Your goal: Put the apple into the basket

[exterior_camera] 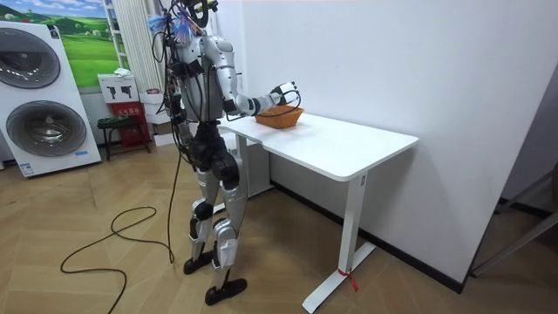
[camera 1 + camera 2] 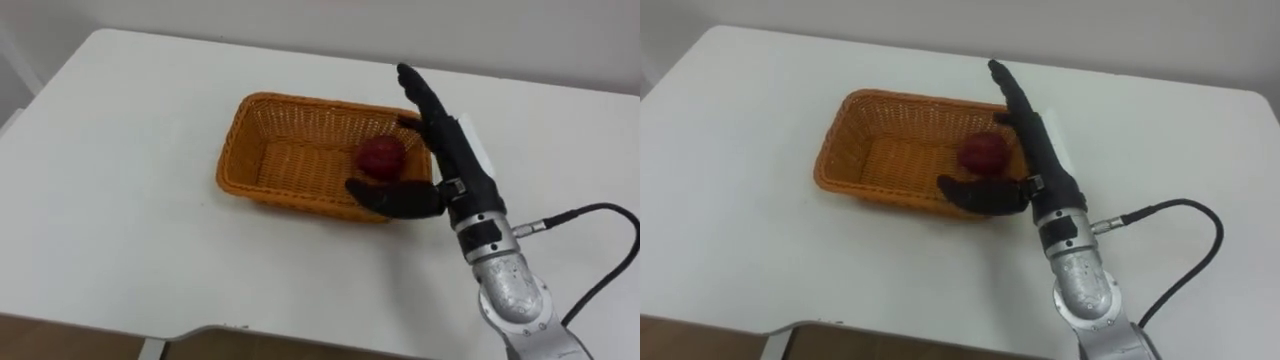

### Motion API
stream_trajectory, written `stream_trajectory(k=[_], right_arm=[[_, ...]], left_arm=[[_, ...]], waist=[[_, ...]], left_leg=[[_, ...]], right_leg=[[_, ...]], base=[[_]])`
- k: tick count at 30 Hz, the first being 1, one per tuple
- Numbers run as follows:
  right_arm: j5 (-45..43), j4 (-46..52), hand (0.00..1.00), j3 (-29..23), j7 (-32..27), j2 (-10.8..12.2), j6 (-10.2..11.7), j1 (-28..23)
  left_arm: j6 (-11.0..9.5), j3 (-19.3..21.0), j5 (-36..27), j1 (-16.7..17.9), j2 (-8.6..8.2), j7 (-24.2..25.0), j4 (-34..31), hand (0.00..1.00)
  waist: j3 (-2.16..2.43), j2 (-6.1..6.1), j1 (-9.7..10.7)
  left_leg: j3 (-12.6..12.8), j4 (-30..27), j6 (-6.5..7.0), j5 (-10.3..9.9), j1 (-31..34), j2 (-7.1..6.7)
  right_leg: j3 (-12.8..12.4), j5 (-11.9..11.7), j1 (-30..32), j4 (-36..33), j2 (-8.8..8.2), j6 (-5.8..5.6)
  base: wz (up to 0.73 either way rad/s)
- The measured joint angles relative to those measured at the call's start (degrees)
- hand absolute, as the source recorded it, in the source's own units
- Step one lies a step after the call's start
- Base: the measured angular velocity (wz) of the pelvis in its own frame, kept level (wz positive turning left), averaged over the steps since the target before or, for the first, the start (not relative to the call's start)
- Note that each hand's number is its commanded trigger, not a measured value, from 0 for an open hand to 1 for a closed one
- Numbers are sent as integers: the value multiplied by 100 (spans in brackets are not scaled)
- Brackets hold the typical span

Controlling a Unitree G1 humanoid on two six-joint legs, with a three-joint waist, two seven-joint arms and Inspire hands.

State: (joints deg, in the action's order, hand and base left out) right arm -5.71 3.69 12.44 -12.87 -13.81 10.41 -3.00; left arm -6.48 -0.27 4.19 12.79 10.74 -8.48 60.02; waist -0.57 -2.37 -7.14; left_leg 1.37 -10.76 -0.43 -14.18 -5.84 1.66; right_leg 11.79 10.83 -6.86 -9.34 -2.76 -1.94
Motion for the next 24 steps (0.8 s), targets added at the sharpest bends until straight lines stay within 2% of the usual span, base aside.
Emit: stream_trajectory(k=[7, 11, 13, 17, 19, 21, 23, 24], right_arm=[[130, 2, 0, -850, -549, -3, 118, -16], [735, -98, 0, -1589, -1406, -41, 333, -41], [788, -305, 0, -1893, -1752, -41, 391, -95], [759, -1016, 0, -2612, -2419, -64, 470, -360], [809, -1539, 0, -2868, -2694, -66, 468, -484], [1149, -2029, 0, -3119, -2981, -66, 446, -619], [1541, -2267, 0, -3202, -3218, -66, 448, -756], [1763, -2457, 0, -3233, -3354, -66, 453, -835]], left_arm=[[-5, 138, -9, 185, -3, -126, -3, 0], [-7, 288, -19, 328, 4, -347, -81, 0], [-10, 338, -6, 411, 5, -385, -172, 0], [-20, 704, 25, 506, 2, -438, -205, 0], [-19, 785, 26, 527, 4, -525, -200, 0], [-1, 851, 21, 545, 1, -543, -202, 0], [-1, 908, 28, 513, 1, -557, -203, 0], [1, 932, 25, 525, 2, -574, -203, 0]], waist=[[4, 36, 230], [47, -16, 397], [69, -50, 458], [61, -46, 617], [73, -61, 687], [56, -30, 696], [65, -1, 702], [80, 12, 767]], left_leg=[[23, 20, 0, 0, -70, -16], [18, 15, 0, 0, -102, -18], [24, 15, 0, 0, -107, -18], [42, 17, 0, 0, -186, -22], [51, 17, 0, 0, -191, -24], [191, 18, 0, 0, -173, -21], [210, 15, 0, 0, -116, -21], [247, 12, 0, 0, -72, -15]], right_leg=[[-73, 0, -96, 71, -2, -1], [-78, 0, -110, 70, -2, -1], [-72, 0, -133, 72, -2, -1], [-57, 0, -214, 74, -6, -1], [-59, 0, -225, 71, -11, -1], [-99, 1, -156, 71, -15, -2], [-126, 2, -84, 64, -15, -4], [-153, 4, -25, 58, -12, -7]], base=[[1], [-1], [0], [-1], [2], [-22], [-16], [-9]])
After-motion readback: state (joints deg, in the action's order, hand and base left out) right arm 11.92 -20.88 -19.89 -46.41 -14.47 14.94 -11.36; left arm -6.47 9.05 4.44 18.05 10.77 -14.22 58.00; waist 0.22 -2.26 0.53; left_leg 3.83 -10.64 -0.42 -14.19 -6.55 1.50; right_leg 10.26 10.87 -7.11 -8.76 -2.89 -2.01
